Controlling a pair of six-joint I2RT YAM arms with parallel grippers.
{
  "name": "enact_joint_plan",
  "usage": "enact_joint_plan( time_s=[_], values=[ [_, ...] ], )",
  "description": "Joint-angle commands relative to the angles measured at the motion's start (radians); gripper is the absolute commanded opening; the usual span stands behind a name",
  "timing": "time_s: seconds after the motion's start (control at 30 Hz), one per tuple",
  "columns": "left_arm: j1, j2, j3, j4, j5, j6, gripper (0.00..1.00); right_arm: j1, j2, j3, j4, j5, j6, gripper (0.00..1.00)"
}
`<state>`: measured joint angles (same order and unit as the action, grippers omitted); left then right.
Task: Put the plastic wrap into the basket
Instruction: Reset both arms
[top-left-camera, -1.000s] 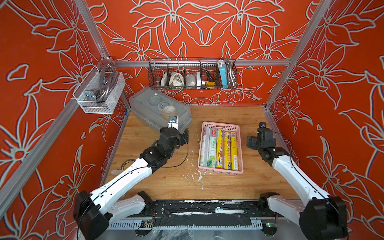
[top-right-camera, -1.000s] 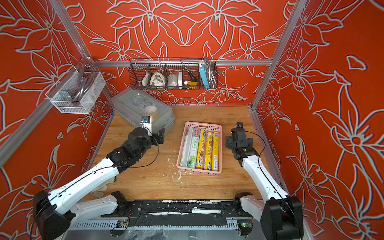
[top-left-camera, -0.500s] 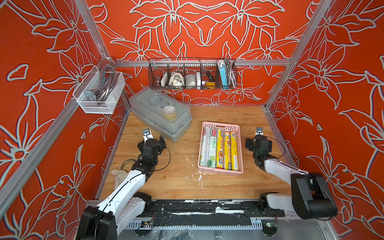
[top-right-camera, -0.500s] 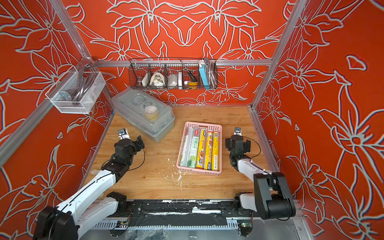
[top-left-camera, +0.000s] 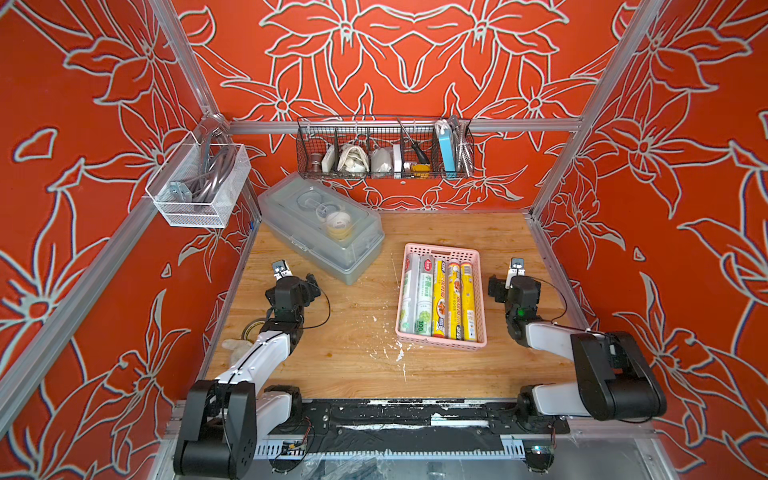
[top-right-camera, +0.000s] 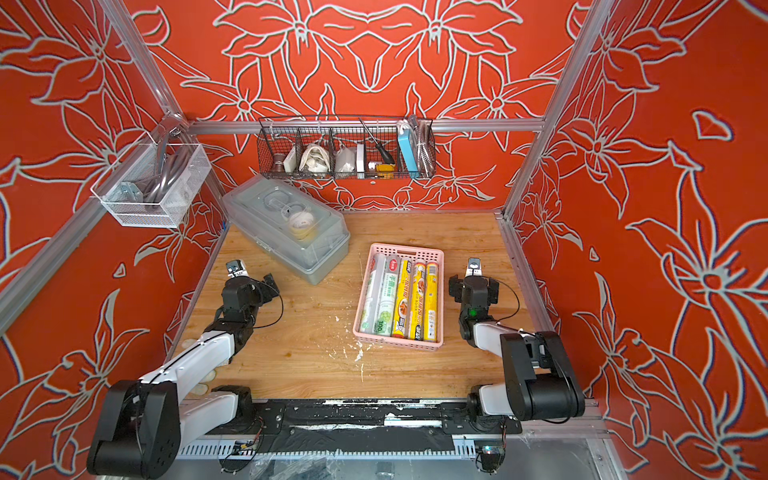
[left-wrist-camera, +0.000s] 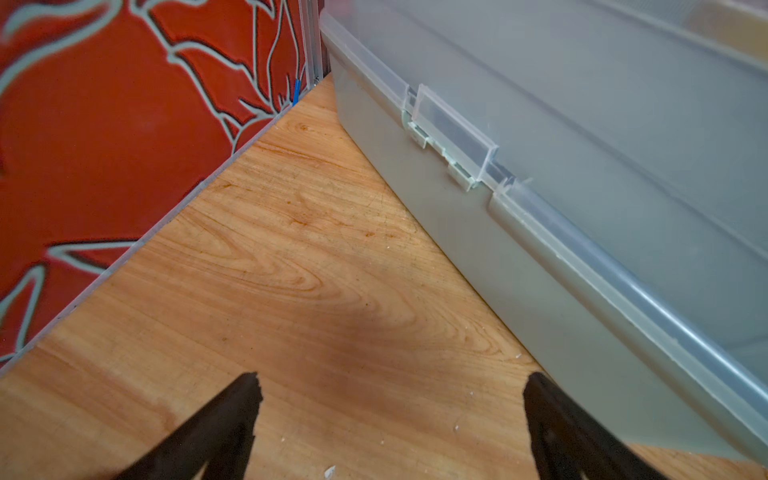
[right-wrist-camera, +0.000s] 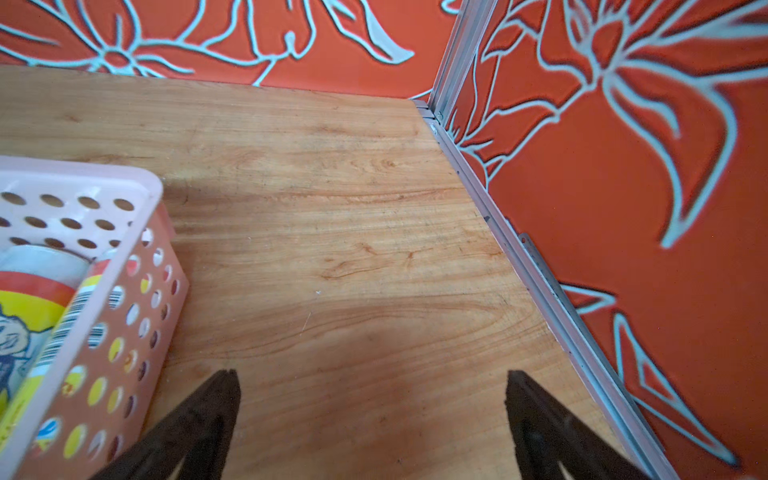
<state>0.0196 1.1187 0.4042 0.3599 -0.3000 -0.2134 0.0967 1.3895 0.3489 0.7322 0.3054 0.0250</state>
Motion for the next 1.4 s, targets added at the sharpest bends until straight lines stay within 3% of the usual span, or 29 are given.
enact_joint_plan(
  time_s=[0.0, 0.07, 0.23, 0.43, 0.5, 0.6, 0.67, 0.77, 0.83, 0.9, 0.97, 1.03, 1.37],
  values=[
    [0.005, -0.034, -0.025, 0.058, 0.01, -0.001, 0.98, -0.006, 0.045, -0.053, 0.161, -0.045, -0.029, 1.0],
    [0.004, -0.045, -0.038, 0.072, 0.029, 0.009, 0.98, -0.008, 0.021, -0.039, 0.082, -0.048, -0.022, 1.0],
    [-0.036, -0.063, -0.037, 0.004, 0.025, 0.018, 0.98, -0.009, 0.034, -0.042, 0.115, -0.048, -0.024, 1.0],
    [-0.027, -0.013, -0.185, 0.288, 0.023, 0.105, 0.98, -0.01, 0.027, -0.04, 0.101, -0.048, -0.025, 1.0],
    [-0.005, 0.031, -0.25, 0.47, 0.026, 0.111, 0.98, -0.01, 0.023, -0.037, 0.085, -0.049, -0.023, 1.0],
    [0.04, 0.153, -0.239, 0.552, 0.071, 0.08, 0.98, -0.009, 0.023, -0.037, 0.087, -0.048, -0.023, 1.0],
    [0.041, 0.169, -0.2, 0.483, 0.141, 0.107, 0.98, -0.01, 0.024, -0.038, 0.094, -0.049, -0.024, 0.99],
    [0.041, 0.298, -0.199, 0.625, 0.21, 0.141, 0.98, -0.009, 0.024, -0.038, 0.091, -0.048, -0.024, 1.0],
    [0.04, 0.252, -0.168, 0.496, 0.214, 0.139, 0.98, -0.01, 0.026, -0.038, 0.095, -0.049, -0.024, 0.99],
    [0.041, 0.294, -0.175, 0.574, 0.209, 0.14, 0.98, -0.009, 0.025, -0.037, 0.092, -0.049, -0.024, 1.0],
    [0.038, 0.267, -0.123, 0.427, 0.208, 0.138, 0.98, -0.009, 0.025, -0.038, 0.092, -0.049, -0.024, 1.0],
    [0.034, 0.294, -0.137, 0.501, 0.201, 0.144, 0.98, -0.009, 0.025, -0.039, 0.093, -0.049, -0.024, 1.0],
    [0.016, 0.279, -0.117, 0.441, 0.187, 0.158, 0.98, -0.009, 0.026, -0.036, 0.09, -0.049, -0.023, 1.0]
  ],
)
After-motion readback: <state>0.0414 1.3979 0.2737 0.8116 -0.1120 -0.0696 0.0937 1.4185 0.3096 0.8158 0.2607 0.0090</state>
